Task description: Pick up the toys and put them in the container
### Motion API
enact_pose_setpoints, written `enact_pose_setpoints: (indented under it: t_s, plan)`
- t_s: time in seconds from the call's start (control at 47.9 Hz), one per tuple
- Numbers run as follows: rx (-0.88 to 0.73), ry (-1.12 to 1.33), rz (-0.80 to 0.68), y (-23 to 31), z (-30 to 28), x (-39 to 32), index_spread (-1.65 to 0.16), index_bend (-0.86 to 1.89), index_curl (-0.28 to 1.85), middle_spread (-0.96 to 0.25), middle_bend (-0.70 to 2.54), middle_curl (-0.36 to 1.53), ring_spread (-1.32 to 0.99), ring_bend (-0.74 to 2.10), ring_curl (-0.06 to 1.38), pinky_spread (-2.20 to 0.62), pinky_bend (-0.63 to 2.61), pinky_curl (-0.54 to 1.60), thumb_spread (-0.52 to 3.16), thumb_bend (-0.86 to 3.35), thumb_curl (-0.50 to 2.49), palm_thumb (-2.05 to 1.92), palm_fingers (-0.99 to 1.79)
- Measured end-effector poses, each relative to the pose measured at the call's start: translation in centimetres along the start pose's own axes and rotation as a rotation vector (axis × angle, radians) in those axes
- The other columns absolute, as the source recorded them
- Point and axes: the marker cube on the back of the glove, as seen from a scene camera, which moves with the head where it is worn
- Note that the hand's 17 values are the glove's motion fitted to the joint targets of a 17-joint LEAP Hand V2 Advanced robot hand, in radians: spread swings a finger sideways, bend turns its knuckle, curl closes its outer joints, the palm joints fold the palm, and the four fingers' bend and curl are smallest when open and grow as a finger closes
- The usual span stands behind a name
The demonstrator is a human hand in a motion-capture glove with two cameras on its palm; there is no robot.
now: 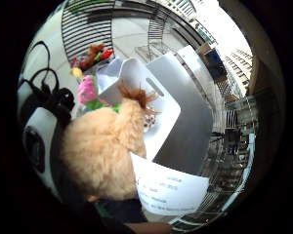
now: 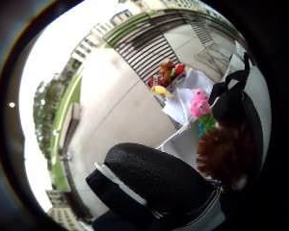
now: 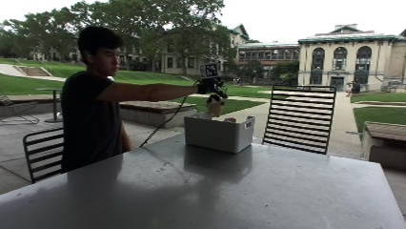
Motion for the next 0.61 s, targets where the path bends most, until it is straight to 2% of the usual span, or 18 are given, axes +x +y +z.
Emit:
enact_pose_setpoints:
  t_s: [0.063, 0.083, 0.104, 0.146, 0.292, 0.396, 0.522, 0.605]
  plan:
    - [-0.025, -0.087, 0.055, 0.1, 0.3, -0.2, -0.17, 0.84, 0.62, -0.23, 1.08, 0.49, -0.33, 1.21, 0.42, -0.42, 0.82, 0.42, 0.98, -0.13, 0.1, -0.19, 0.91]
    - [-0.033, -0.093, 0.072, 0.1, 0.4, 0.0, -0.18, 0.8, 0.61, -0.23, 1.02, 0.47, -0.33, 1.16, 0.41, -0.4, 0.86, 0.43, 0.98, -0.13, 0.1, -0.2, 0.77]
    - [-0.039, -0.093, 0.094, 0.1, 0.4, 0.2, -0.2, 0.77, 0.61, -0.22, 0.94, 0.45, -0.33, 1.1, 0.4, -0.38, 0.87, 0.44, 0.98, -0.14, 0.09, -0.21, 0.49]
    - [-0.053, -0.075, 0.131, 0.3, 0.6, 1.1, -0.21, 0.72, 0.63, -0.2, 0.88, 0.45, -0.32, 1.03, 0.41, -0.34, 0.91, 0.49, 0.97, -0.14, 0.09, -0.22, 0.22]
    - [-0.031, -0.188, 0.109, 1.2, -0.3, 2.3, -0.28, 0.59, 0.51, -0.18, 0.78, 0.4, -0.32, 0.84, 0.29, -0.25, 0.9, 0.42, 0.96, -0.14, 0.07, -0.22, 0.09]
    - [-0.031, -0.078, 0.138, 2.5, -0.5, 5.5, -0.3, 0.58, 0.49, -0.16, 0.73, 0.38, -0.32, 0.79, 0.27, -0.21, 0.88, 0.4, 0.95, -0.15, 0.06, -0.22, 0.1]
    - [-0.042, -0.06, 0.258, 5.1, -1.6, 10.0, -0.31, 0.55, 0.48, -0.15, 0.7, 0.38, -0.31, 0.71, 0.25, -0.17, 0.85, 0.38, 0.95, -0.14, 0.05, -0.22, 0.04]
    - [-0.044, -0.025, 0.265, 7.2, -2.0, 12.5, -0.31, 0.51, 0.48, -0.14, 0.68, 0.38, -0.3, 0.68, 0.24, -0.16, 0.84, 0.37, 0.96, -0.14, 0.05, -0.21, 0.01]
